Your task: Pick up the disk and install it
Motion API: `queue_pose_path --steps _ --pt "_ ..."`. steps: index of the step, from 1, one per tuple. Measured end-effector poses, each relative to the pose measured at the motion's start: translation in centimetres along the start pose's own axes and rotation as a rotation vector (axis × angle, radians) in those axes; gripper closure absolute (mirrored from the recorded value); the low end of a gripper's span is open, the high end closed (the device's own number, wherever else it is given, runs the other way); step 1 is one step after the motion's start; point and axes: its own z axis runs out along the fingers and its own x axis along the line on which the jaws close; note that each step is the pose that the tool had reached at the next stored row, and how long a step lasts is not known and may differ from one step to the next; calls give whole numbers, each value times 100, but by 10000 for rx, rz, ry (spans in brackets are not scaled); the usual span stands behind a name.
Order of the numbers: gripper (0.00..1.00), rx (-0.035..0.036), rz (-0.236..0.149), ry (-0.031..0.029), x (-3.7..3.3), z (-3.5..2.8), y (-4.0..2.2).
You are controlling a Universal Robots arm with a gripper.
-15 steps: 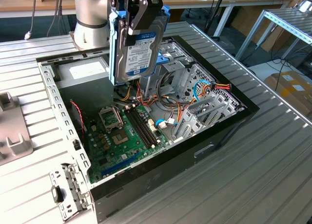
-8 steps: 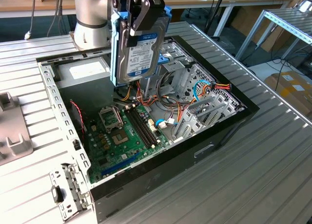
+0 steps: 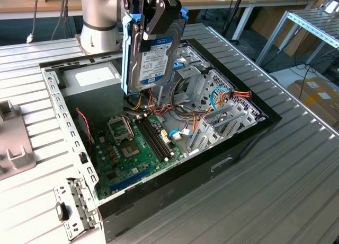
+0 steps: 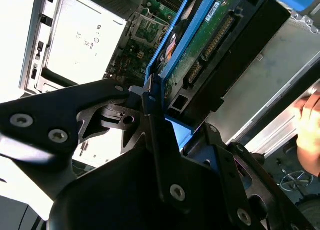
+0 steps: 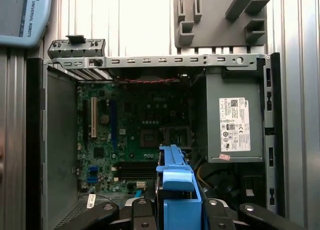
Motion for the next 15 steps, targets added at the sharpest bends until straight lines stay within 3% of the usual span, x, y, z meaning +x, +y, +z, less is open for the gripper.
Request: queue_pose_path --steps 15 --pt "63 0 1 33 52 6 -38"
